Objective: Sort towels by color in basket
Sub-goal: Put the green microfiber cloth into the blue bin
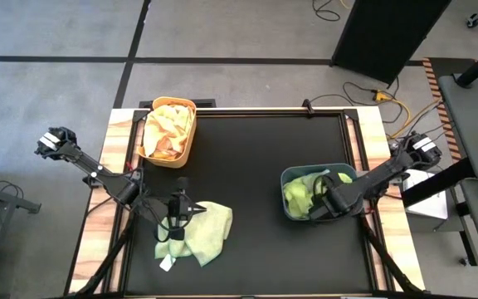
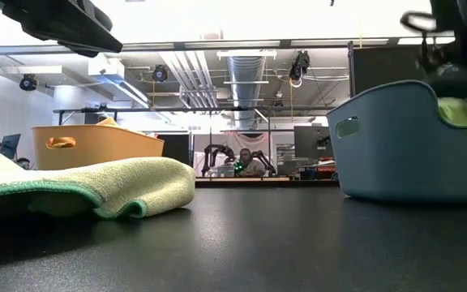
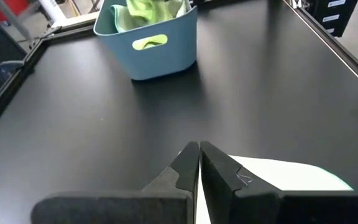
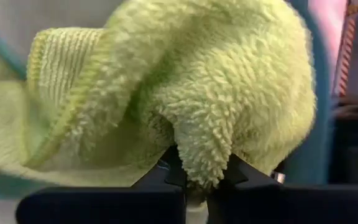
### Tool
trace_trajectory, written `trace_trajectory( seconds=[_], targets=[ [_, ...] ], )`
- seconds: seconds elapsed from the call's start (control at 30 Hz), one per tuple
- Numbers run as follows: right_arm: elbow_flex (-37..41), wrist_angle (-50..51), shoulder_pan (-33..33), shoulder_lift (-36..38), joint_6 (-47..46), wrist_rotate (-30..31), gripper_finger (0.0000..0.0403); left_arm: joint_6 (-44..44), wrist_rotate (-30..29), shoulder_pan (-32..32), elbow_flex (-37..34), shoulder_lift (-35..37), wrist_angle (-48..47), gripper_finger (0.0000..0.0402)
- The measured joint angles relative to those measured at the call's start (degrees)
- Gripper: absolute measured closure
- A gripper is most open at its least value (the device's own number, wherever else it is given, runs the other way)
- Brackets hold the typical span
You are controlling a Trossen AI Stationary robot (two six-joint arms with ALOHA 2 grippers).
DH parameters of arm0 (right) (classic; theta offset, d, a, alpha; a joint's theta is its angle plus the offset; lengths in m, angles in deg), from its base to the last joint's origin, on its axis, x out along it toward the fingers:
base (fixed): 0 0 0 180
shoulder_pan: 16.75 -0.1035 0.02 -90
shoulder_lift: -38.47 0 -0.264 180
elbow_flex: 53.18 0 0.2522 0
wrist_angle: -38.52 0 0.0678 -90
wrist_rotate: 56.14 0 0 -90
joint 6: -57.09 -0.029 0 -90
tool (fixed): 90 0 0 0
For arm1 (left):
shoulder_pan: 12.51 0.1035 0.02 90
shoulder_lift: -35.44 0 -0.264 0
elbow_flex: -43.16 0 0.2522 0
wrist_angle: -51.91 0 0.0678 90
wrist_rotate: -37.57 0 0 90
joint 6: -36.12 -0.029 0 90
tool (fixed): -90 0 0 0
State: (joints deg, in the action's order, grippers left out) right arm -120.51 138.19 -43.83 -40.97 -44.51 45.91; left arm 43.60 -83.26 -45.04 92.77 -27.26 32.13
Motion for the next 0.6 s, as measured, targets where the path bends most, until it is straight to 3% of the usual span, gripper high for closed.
trace_trajectory(
  seconds=[0.27, 0.4, 0.6],
  targets=[
    [8.97, -14.12, 2.94, -0.22, 7.07, -1.67, 0.033, 0.57, -0.03, 0.0, -0.35, 0.0, -0.02, 0.0402],
    [7.17, -10.21, 3.92, 0.27, 9.56, -2.72, 0.0284, 2.23, 0.95, -0.07, -0.76, 0.0, -0.65, 0.0402],
    [-3.46, 4.29, 3.84, 0.93, 9.45, -0.49, 0.0209, 6.66, 13.26, -0.07, -0.01, 0.0, -5.99, 0.0372]
  ],
)
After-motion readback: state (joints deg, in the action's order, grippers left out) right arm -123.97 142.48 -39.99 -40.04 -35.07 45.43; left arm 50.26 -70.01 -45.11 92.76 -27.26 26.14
